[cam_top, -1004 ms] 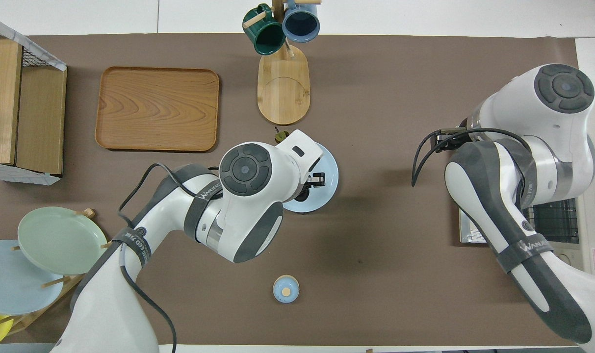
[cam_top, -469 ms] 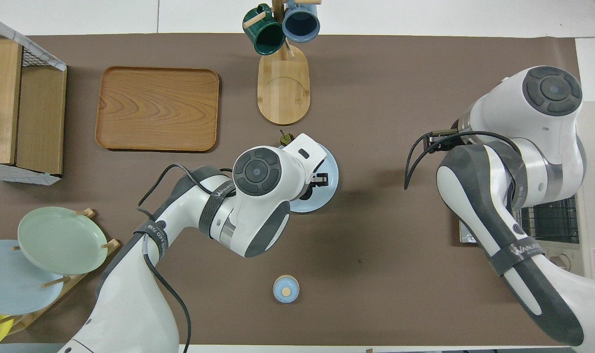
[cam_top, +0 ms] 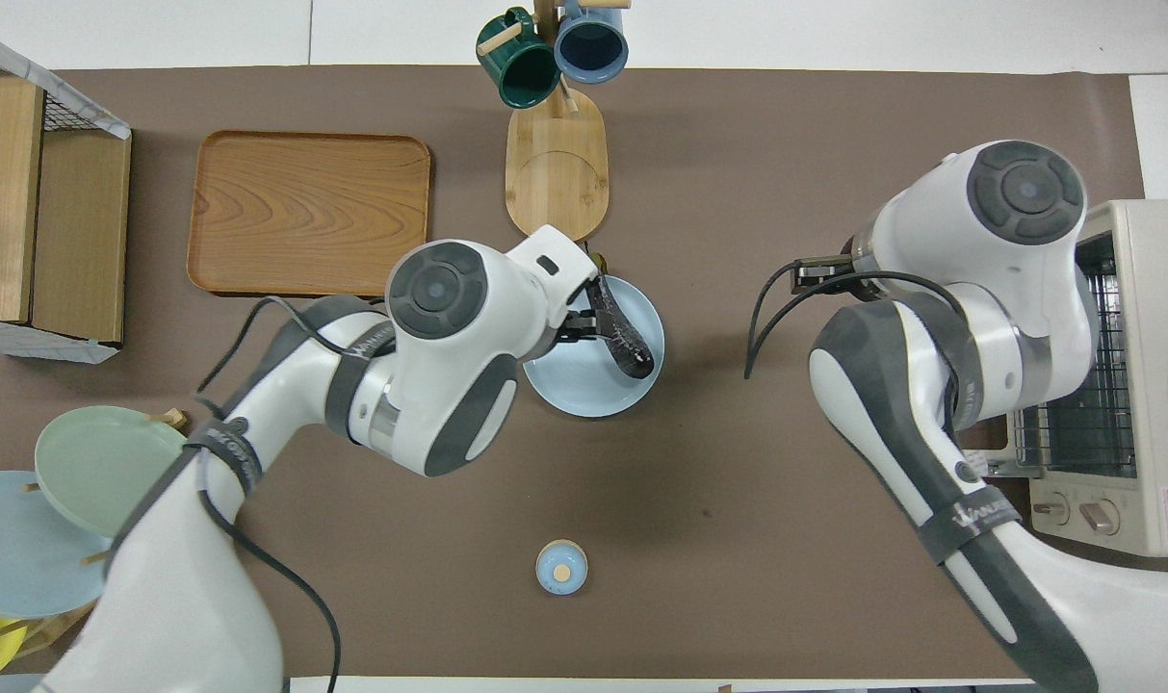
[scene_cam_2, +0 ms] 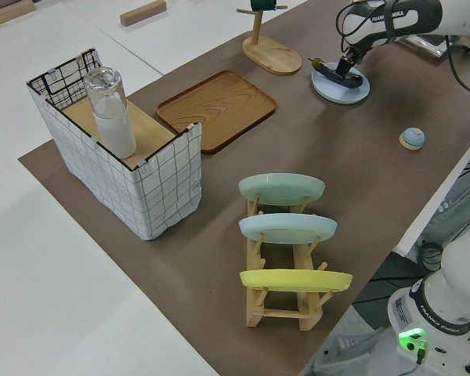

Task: Put eggplant into oven
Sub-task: 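Lower the eggplant onto the blue plate and open the left gripper, then retract the left gripper while the right gripper grasps the blue plate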

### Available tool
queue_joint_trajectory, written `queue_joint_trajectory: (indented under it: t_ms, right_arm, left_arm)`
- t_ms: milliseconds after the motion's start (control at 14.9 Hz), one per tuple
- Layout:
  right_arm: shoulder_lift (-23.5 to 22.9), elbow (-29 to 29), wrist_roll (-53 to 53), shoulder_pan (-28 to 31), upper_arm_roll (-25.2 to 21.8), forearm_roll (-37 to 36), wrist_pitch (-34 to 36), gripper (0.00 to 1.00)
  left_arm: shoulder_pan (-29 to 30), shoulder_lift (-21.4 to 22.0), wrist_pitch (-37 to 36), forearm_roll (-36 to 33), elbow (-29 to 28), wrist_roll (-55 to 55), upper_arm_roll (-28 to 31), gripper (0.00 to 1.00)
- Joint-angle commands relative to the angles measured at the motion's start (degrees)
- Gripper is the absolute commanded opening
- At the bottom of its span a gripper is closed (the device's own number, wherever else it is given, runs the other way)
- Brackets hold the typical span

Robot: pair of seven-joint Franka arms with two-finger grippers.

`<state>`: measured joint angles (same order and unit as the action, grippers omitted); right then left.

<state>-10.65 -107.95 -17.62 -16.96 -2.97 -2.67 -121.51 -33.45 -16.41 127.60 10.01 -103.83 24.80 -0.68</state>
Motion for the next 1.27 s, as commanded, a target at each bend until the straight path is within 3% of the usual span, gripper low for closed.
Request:
queue_joint_trajectory:
  t_ms: [0,134,268,535,602,870,1071,1205]
  right_arm:
    - [-0.69,1.68,-3.91,-2.01,-0.02,-0.24,-1.44,0.66]
    - [-1.91,5.27,-6.97,-6.40,-0.02,-0.23,-0.31,0.67]
    - [-6.38,12.64,-11.97,-11.05,-0.02,-0.23,0.13,0.68]
    - [-24.55,34.86,-26.64,-20.54,-0.02,-1.37,3.30,0.71]
    - [-26.86,36.65,-28.42,-21.96,-0.02,-2.51,2.43,0.71]
    - [-30.31,35.97,-31.68,-28.20,-0.02,-5.68,-1.27,0.70]
    - [-29.79,32.03,-31.51,-27.86,0.07,-7.52,-1.44,0.63]
    - [-29.43,31.05,-31.25,-27.95,-0.02,-7.61,-0.13,0.61]
  left_arm:
    - [7.76,4.10,-9.36,0.45,1.95,-7.80,-0.29,1.00]
    - [13.73,3.84,-12.36,0.45,4.07,-15.27,-0.29,1.00]
    - [18.66,4.01,-13.69,0.45,4.43,-21.87,-0.20,1.00]
    - [26.06,4.02,-18.17,0.01,6.45,-28.66,-0.02,1.00]
    - [27.11,4.10,-18.96,-0.16,6.71,-28.84,0.06,1.00]
    - [28.87,5.33,-25.54,-4.12,11.36,-28.93,0.06,1.00]
    - [29.15,6.91,-33.27,-5.44,15.67,-28.75,0.50,1.00]
    - [29.15,9.36,-35.48,-5.53,15.59,-28.58,0.77,1.00]
